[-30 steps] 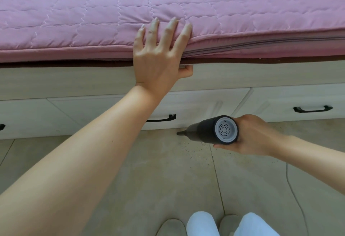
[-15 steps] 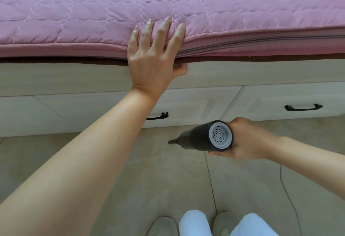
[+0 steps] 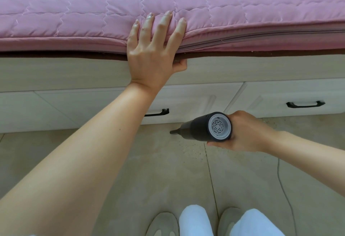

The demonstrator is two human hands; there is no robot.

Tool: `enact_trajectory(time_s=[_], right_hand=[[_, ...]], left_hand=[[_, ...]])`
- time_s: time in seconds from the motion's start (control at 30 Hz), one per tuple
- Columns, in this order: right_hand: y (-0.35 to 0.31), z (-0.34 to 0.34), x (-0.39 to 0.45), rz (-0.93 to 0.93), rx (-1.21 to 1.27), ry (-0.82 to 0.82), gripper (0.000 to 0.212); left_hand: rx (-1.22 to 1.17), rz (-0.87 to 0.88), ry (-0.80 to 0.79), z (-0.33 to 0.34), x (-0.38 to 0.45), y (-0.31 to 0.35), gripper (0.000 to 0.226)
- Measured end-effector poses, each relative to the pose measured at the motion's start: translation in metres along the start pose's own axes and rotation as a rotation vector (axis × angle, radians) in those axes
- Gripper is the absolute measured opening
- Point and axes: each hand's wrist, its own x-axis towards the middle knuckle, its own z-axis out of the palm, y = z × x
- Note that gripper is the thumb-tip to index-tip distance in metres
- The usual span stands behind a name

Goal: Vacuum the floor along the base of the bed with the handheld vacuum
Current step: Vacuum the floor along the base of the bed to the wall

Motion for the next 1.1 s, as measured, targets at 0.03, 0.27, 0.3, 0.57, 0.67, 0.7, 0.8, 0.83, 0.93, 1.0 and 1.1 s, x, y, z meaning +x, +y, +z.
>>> enact_trajectory(time_s=[0.03, 0.27, 0.3, 0.57, 0.67, 0.7, 0.8, 0.83, 0.93, 1.0, 1.1], right_hand=[[0.002, 0.000, -0.002, -0.011, 0.006, 0.004, 0.046], [0.013, -0.007, -0.012, -0.028, 0.059, -0.029, 0.041], [0.013, -0.009, -0.014, -0.034, 0.067, -0.035, 0.039], [0.013, -0.008, -0.016, -0.048, 0.070, -0.010, 0.040], [0.011, -0.005, -0.012, -0.036, 0.051, 0.017, 0.040], [0.010, -0.004, -0.011, -0.025, 0.052, 0.020, 0.040], [0.008, -0.004, -0.009, -0.005, 0.066, 0.002, 0.040], [0.008, -0.004, -0.010, -0.015, 0.068, -0.009, 0.041], [0.009, -0.006, -0.012, -0.036, 0.088, -0.030, 0.037], [0.009, -0.009, -0.015, -0.036, 0.108, -0.050, 0.033], [0.008, -0.013, -0.018, -0.035, 0.131, -0.079, 0.028]], left_hand=[[-0.001, -0.001, 0.003, 0.000, 0.000, 0.000, 0.083], [0.000, -0.010, 0.004, 0.000, -0.001, 0.001, 0.083], [0.001, -0.008, -0.001, -0.001, -0.001, 0.000, 0.083], [0.024, 0.013, -0.005, 0.000, -0.003, -0.002, 0.083], [0.022, 0.022, -0.005, -0.001, -0.002, -0.003, 0.082], [0.024, 0.024, -0.002, -0.001, -0.002, -0.003, 0.082], [0.027, 0.035, 0.005, 0.001, -0.003, -0.003, 0.083], [0.030, 0.038, 0.007, 0.001, -0.003, -0.003, 0.084], [0.040, 0.040, 0.013, 0.002, -0.002, -0.003, 0.087], [0.045, 0.041, 0.010, 0.002, -0.003, -0.003, 0.085], [0.035, 0.039, 0.005, 0.000, -0.002, -0.003, 0.083]])
